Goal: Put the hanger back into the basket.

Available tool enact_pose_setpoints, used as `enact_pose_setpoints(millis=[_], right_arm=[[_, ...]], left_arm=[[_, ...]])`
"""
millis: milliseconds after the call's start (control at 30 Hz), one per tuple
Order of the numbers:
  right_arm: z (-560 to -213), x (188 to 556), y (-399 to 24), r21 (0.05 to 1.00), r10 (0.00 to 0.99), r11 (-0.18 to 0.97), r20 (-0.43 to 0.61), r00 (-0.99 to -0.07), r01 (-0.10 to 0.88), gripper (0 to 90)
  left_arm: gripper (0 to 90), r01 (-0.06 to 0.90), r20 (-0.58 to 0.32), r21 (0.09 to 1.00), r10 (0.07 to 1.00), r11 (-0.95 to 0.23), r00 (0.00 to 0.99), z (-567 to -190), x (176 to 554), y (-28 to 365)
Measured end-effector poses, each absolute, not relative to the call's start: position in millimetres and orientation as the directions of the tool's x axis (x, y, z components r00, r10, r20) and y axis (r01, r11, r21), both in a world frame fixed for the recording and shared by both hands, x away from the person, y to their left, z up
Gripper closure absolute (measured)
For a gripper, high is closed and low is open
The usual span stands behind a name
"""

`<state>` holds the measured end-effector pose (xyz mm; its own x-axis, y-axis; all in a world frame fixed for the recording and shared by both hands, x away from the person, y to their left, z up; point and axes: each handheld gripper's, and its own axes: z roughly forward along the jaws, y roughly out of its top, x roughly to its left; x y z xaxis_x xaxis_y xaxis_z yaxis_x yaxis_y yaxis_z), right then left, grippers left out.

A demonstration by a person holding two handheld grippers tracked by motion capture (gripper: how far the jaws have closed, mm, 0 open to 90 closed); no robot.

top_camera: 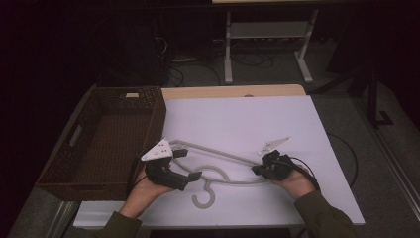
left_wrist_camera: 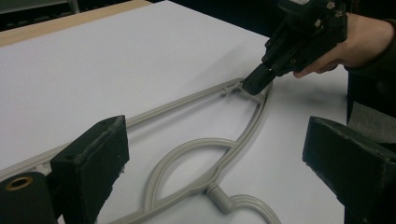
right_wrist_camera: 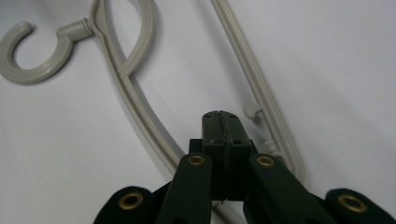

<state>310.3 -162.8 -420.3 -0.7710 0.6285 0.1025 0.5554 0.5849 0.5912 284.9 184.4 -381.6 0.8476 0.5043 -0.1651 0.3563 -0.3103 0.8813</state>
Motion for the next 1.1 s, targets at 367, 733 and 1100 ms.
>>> enact_pose_setpoints(millis=[367, 733, 1100], right_arm=[[-426.6, 314.1, -159.7, 0.543, 0.648, 0.627, 0.036, -0.761, 0.559, 89.9], [-424.9, 342.8, -188.3, 0.554, 0.742, 0.579, -0.052, -0.669, 0.599, 89.9], [-429.0, 373.4, -208.1, 0.562, 0.792, 0.542, -0.092, -0.604, 0.625, 90.0]], left_arm=[[6.9, 0.361, -0.172, 0.882, 0.506, -0.302, 0.845, -381.9, 285.0, 185.7], [6.9, 0.365, -0.177, 0.88, 0.503, -0.304, 0.846, -383.6, 284.8, 184.7], [6.9, 0.369, -0.182, 0.877, 0.499, -0.308, 0.847, -384.7, 284.2, 184.1]])
